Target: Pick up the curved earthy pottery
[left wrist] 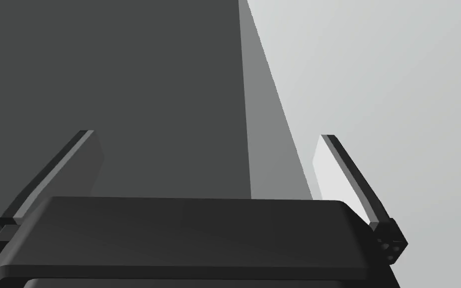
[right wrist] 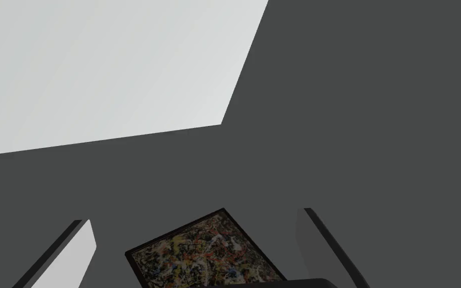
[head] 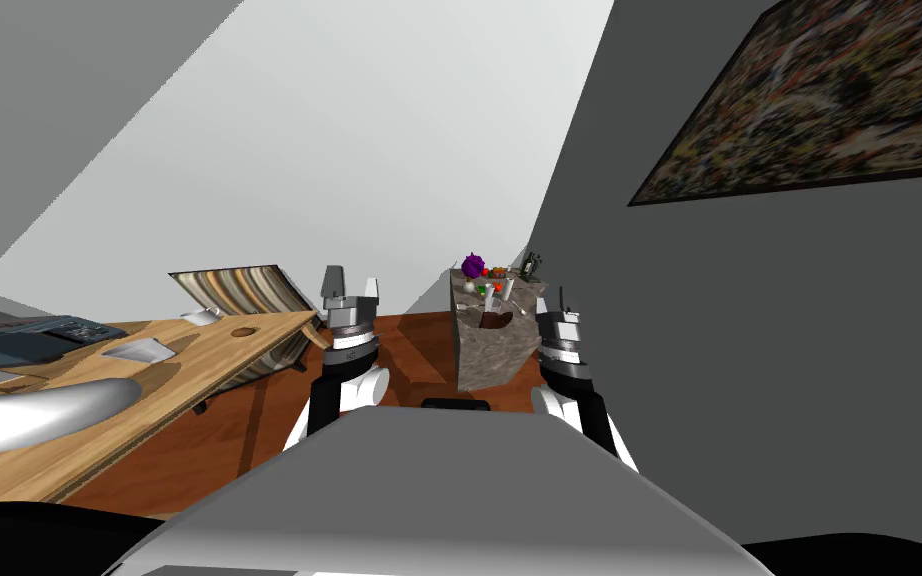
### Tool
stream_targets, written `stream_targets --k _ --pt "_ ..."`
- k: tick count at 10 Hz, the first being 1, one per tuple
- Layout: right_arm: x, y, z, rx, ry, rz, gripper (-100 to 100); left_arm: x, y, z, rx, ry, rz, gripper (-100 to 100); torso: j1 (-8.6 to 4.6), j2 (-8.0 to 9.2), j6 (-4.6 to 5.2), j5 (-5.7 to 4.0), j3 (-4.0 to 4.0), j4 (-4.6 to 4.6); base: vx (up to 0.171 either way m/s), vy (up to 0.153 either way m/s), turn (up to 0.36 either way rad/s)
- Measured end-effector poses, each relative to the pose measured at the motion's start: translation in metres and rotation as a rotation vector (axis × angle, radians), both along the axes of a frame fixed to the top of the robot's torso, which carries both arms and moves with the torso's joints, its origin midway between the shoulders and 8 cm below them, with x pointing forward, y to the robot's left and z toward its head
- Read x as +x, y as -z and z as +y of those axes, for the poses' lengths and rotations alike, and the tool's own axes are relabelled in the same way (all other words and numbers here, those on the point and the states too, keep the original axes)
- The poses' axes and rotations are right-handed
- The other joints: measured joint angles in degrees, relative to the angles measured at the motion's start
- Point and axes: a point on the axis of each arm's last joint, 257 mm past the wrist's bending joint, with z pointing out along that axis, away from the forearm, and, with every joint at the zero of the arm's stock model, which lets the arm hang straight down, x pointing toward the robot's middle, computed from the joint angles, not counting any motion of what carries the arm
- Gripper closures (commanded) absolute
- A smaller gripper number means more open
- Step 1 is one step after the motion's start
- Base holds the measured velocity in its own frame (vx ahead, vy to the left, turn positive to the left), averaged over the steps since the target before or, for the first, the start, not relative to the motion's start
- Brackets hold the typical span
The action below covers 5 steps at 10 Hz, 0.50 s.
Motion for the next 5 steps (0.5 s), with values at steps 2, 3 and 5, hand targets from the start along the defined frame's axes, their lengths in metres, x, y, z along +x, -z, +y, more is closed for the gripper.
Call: stream_targets --k 2,3,5 --pt "0.007 0.013 0.002 -0.046 -0.002 0.043 -100 0.000 0.000 0.000 0.000 0.000 0.000 0 0.34 0.01 0.01 0.07 0.01 0.00 0.002 0.139 -0.150" --pt "0.013 0.030 0.000 -0.081 0.004 0.087 -100 0.000 0.000 0.000 0.000 0.000 0.000 0 0.60 -0.01 0.02 0.12 -0.01 -0.01 0.006 0.203 -0.168" --pt "0.023 0.054 -0.003 -0.136 0.024 0.158 -100 0.000 0.000 0.000 0.000 0.000 0.000 0 0.74 0.03 0.00 0.17 0.02 0.00 0.000 0.204 -0.123"
